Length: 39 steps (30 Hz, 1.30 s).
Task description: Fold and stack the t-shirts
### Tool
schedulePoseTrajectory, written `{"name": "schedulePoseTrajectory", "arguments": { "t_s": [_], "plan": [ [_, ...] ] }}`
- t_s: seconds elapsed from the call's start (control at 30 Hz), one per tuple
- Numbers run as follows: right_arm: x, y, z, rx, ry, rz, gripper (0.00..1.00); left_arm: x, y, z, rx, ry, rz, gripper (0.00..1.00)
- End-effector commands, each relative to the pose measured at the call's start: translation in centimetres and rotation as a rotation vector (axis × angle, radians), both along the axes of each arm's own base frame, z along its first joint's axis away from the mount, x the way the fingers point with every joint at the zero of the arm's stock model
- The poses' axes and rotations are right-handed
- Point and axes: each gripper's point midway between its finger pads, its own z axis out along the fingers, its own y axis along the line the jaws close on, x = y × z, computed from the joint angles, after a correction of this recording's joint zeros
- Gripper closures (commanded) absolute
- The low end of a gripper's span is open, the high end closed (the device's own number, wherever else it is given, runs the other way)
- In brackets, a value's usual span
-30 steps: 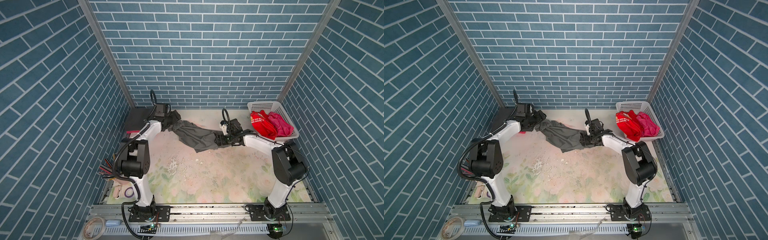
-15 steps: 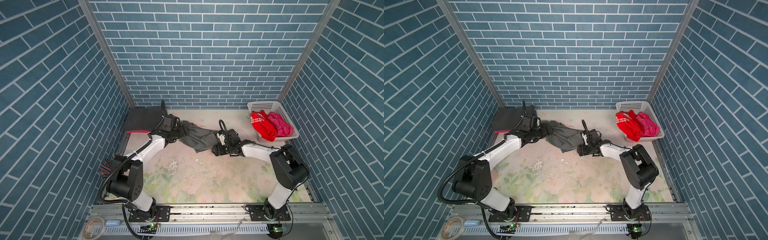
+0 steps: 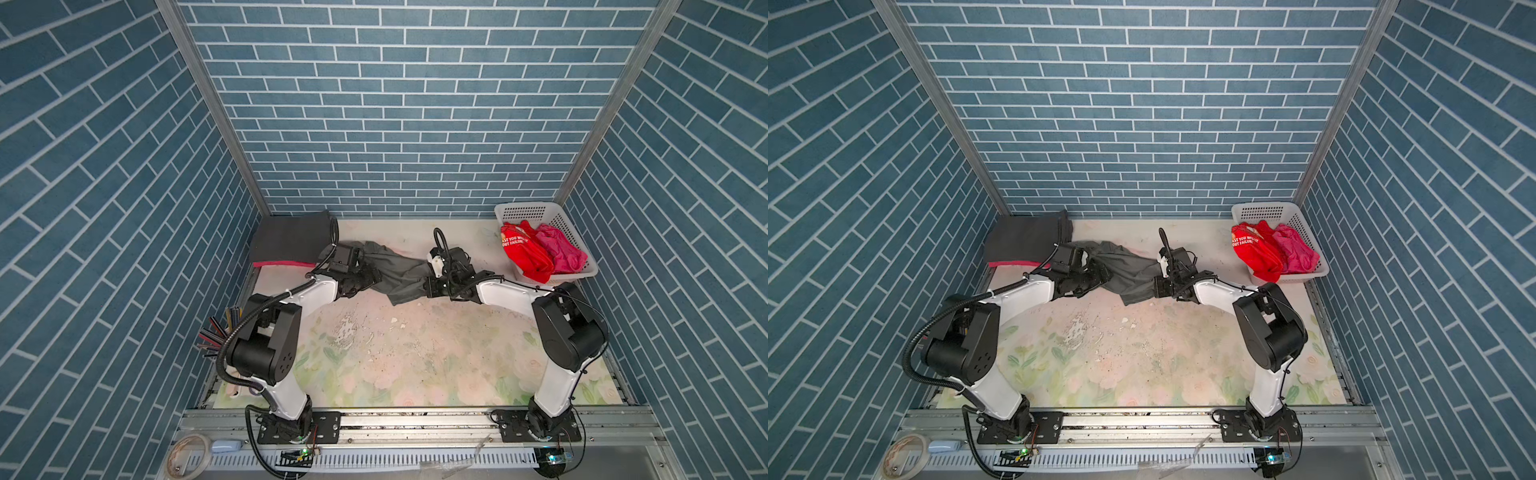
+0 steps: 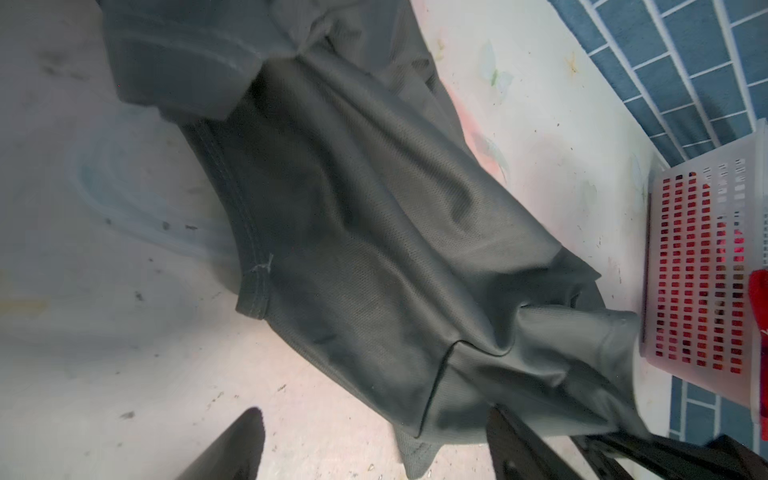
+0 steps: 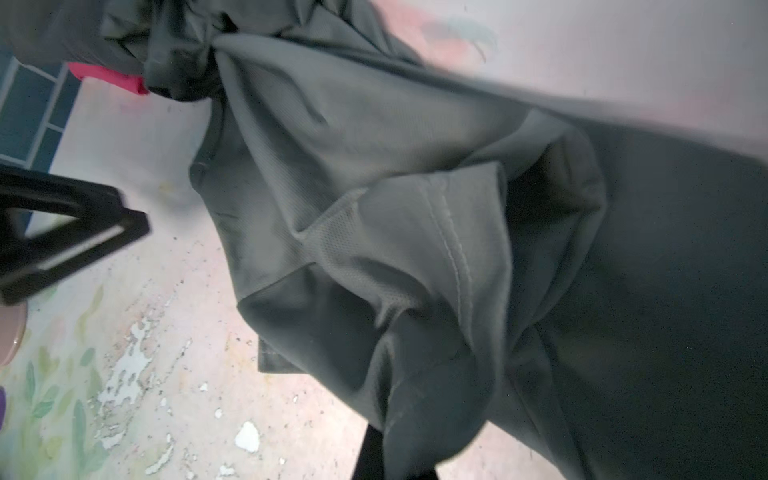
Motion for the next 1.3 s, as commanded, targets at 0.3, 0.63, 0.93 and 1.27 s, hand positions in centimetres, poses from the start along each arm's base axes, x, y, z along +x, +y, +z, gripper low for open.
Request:
{"name": "schedulePoseTrajectory", "arguments": {
  "t_s": [0.3, 0.63, 0.93, 1.27],
  "plan": [
    [-0.6, 1.2, 5.3, 0.05, -0.08, 0.032, 1.0, -0.7, -5.0, -3.3, -0.241, 0.067, 0.041, 0.2],
    [-1.0, 0.6, 9.0, 0.069, -0.153, 0.027, 1.0, 1.2, -5.7, -2.1, -0.238, -0.002, 0.015, 0.89],
    [-3.7, -2.7, 19.9, 0.127, -0.414, 0.022, 1.0, 2.6, -7.9, 15.0, -0.167, -0.288, -0.108, 1.0],
    [-6.0, -5.1, 25.3, 0.127, -0.549, 0.028, 1.0, -2.3, -11.0, 23.0, -0.216, -0.367, -0.212, 1.0]
  ]
}}
